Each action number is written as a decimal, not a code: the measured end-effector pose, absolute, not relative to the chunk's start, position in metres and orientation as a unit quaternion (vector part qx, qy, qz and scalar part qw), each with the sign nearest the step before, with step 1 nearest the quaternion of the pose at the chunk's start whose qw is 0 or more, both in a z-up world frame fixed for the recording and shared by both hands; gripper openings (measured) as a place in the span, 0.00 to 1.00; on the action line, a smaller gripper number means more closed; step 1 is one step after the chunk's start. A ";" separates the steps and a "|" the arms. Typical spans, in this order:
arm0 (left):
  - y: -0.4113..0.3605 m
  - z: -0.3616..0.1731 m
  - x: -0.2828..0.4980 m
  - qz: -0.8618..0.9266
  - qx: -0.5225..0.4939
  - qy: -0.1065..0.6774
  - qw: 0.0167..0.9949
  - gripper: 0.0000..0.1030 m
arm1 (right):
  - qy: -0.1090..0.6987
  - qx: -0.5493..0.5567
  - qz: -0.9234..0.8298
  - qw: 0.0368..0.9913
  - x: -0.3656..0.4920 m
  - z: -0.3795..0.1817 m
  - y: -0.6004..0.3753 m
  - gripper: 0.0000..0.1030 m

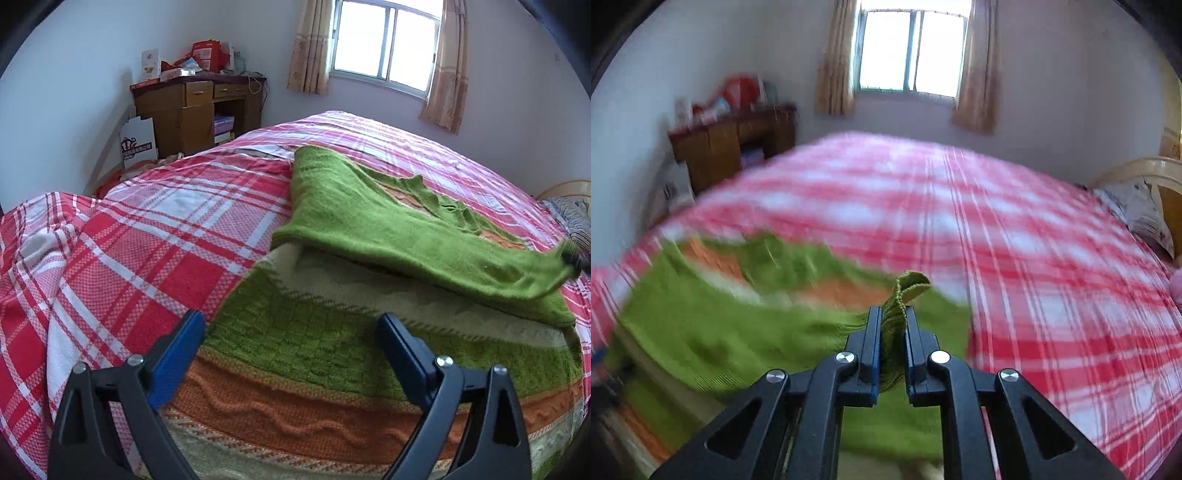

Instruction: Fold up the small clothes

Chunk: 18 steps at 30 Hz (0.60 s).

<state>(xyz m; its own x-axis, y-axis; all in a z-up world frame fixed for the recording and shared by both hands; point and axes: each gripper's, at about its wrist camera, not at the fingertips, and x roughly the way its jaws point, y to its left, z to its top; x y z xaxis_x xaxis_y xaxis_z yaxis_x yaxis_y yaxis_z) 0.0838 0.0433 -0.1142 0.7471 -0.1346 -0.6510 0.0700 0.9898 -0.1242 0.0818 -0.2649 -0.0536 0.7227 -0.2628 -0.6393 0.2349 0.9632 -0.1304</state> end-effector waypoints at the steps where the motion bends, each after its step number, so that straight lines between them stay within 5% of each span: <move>1: 0.043 -0.114 0.084 -0.056 -0.047 0.351 0.933 0.94 | 0.365 -0.025 -0.138 0.920 0.082 -0.067 -0.266 0.13; 4: 0.044 -0.114 0.084 -0.058 -0.049 0.353 0.933 0.94 | 0.416 -0.022 -0.155 0.896 0.078 -0.097 -0.273 0.26; 7: 0.043 -0.112 0.084 -0.058 -0.047 0.357 0.931 0.94 | 0.378 0.016 -0.200 0.904 0.054 -0.078 -0.288 0.50; 12: 0.038 -0.102 0.083 -0.031 -0.013 0.370 0.928 0.94 | 0.295 0.067 -0.272 0.914 0.010 -0.038 -0.304 0.51; 18: 0.027 -0.060 0.092 -0.038 -0.006 0.318 0.947 0.94 | 0.331 0.078 -0.118 0.933 0.033 -0.042 -0.272 0.51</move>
